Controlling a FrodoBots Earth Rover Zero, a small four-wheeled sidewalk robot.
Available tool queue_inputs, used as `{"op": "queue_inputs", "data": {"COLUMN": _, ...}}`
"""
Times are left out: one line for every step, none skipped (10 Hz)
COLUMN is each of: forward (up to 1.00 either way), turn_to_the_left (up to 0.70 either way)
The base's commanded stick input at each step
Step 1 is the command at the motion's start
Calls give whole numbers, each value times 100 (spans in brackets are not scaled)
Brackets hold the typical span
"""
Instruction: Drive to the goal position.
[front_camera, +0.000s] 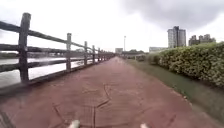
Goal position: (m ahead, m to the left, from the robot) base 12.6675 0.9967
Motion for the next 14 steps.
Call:
{"op": "queue_inputs", "data": {"forward": 70, "turn_to_the_left": 0}}
{"op": "queue_inputs", "data": {"forward": 70, "turn_to_the_left": 0}}
{"op": "queue_inputs", "data": {"forward": 70, "turn_to_the_left": 0}}
{"op": "queue_inputs", "data": {"forward": 70, "turn_to_the_left": 0}}
{"op": "queue_inputs", "data": {"forward": 70, "turn_to_the_left": 0}}
{"op": "queue_inputs", "data": {"forward": 70, "turn_to_the_left": 0}}
{"op": "queue_inputs", "data": {"forward": 70, "turn_to_the_left": 0}}
{"op": "queue_inputs", "data": {"forward": 70, "turn_to_the_left": 0}}
{"op": "queue_inputs", "data": {"forward": 70, "turn_to_the_left": 0}}
{"op": "queue_inputs", "data": {"forward": 70, "turn_to_the_left": 0}}
{"op": "queue_inputs", "data": {"forward": 70, "turn_to_the_left": 0}}
{"op": "queue_inputs", "data": {"forward": 70, "turn_to_the_left": 0}}
{"op": "queue_inputs", "data": {"forward": 70, "turn_to_the_left": 0}}
{"op": "queue_inputs", "data": {"forward": 70, "turn_to_the_left": 0}}
